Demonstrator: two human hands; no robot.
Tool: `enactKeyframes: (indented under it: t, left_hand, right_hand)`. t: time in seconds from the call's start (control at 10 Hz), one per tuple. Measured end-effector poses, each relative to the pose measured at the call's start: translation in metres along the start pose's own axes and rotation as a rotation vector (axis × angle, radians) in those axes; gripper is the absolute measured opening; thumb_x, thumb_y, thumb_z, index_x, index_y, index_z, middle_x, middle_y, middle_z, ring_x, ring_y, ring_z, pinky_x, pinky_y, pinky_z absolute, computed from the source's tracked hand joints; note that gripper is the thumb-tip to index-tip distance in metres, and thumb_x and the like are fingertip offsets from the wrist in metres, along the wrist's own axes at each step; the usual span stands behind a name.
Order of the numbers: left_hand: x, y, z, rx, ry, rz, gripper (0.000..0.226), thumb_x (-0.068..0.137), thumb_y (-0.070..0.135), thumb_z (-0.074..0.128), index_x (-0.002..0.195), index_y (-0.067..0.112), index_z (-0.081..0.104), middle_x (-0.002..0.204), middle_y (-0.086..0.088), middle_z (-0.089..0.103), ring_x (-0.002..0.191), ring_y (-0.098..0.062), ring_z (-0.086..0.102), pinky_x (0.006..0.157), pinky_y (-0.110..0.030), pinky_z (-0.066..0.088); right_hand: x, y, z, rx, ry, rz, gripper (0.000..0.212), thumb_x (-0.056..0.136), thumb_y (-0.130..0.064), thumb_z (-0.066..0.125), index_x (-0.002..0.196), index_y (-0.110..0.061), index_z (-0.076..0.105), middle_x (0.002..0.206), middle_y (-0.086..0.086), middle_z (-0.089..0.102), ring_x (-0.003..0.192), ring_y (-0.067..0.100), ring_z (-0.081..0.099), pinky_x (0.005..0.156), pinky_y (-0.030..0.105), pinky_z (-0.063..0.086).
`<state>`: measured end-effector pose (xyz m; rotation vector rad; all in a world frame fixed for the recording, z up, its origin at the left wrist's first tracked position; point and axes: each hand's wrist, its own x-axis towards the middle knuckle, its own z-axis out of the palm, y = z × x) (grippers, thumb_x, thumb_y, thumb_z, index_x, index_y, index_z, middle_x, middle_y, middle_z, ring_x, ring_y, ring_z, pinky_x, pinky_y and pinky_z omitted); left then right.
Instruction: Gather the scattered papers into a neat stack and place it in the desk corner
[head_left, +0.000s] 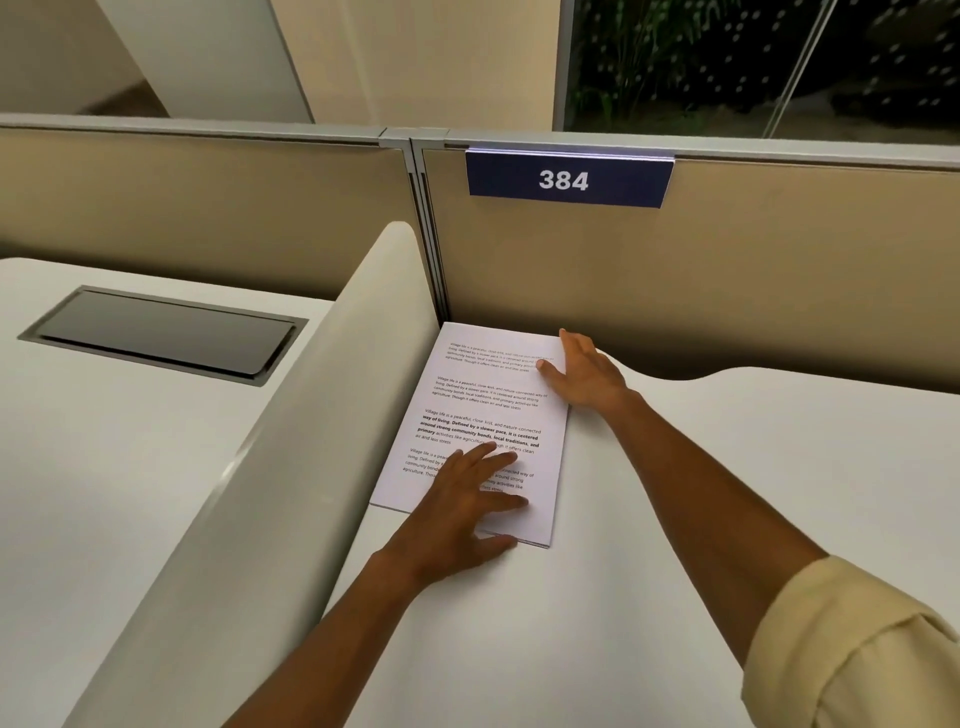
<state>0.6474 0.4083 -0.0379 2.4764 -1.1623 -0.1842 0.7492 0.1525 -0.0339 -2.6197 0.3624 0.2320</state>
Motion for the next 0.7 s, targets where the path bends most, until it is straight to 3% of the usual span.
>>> enactKeyframes:
  t: [0.3,0.4,0.5,0.6,0.7]
  left_hand:
    - [0.000,0.002,0.000,0.007,0.007,-0.027,0.036,0.080,0.047,0.068,0.112,0.031,0.072,0.153,0.007,0.037,0.148,-0.015,0.021,0.120,-0.044,0.020]
    - [-0.002,0.004,-0.001,0.008,-0.007,-0.042,0.037,0.081,0.048,0.068,0.113,0.031,0.072,0.153,0.008,0.036,0.148,-0.014,0.020,0.119,-0.043,0.020]
    - [-0.002,0.009,-0.006,0.017,-0.045,-0.059,0.045,0.080,0.050,0.068,0.121,0.032,0.067,0.155,0.009,0.032,0.149,-0.013,0.015,0.122,-0.040,0.015]
    - [-0.005,0.014,-0.009,-0.014,-0.026,-0.064,0.065,0.076,0.056,0.069,0.135,0.032,0.054,0.156,0.009,0.029,0.149,-0.010,0.012,0.123,-0.036,0.011]
    - [-0.011,0.025,-0.015,-0.065,0.064,-0.072,0.072,0.077,0.060,0.066,0.138,0.026,0.050,0.154,0.007,0.034,0.148,-0.010,0.018,0.122,-0.036,0.017]
  right_hand:
    - [-0.003,0.001,0.001,-0.014,0.012,-0.019,0.076,0.095,-0.056,0.040,0.155,-0.017,0.012,0.162,0.005,0.014,0.144,0.029,0.028,0.115,0.043,0.031]
    - [-0.004,0.002,0.003,-0.004,0.015,-0.027,0.078,0.094,-0.058,0.039,0.155,-0.021,0.007,0.164,0.003,0.004,0.146,0.032,0.026,0.116,0.045,0.030]
    - [-0.010,0.004,0.004,0.058,0.061,-0.015,0.078,0.094,-0.057,0.042,0.155,-0.022,0.008,0.164,0.003,-0.005,0.144,0.034,0.029,0.113,0.047,0.033]
    - [-0.026,0.010,0.008,0.141,0.161,-0.043,0.076,0.094,-0.053,0.046,0.154,-0.019,0.016,0.164,0.006,0.001,0.143,0.033,0.030,0.113,0.046,0.034]
    - [-0.048,0.019,0.014,0.337,0.222,-0.059,0.071,0.095,-0.047,0.049,0.153,-0.018,0.020,0.163,0.005,0.008,0.146,0.028,0.027,0.115,0.045,0.034]
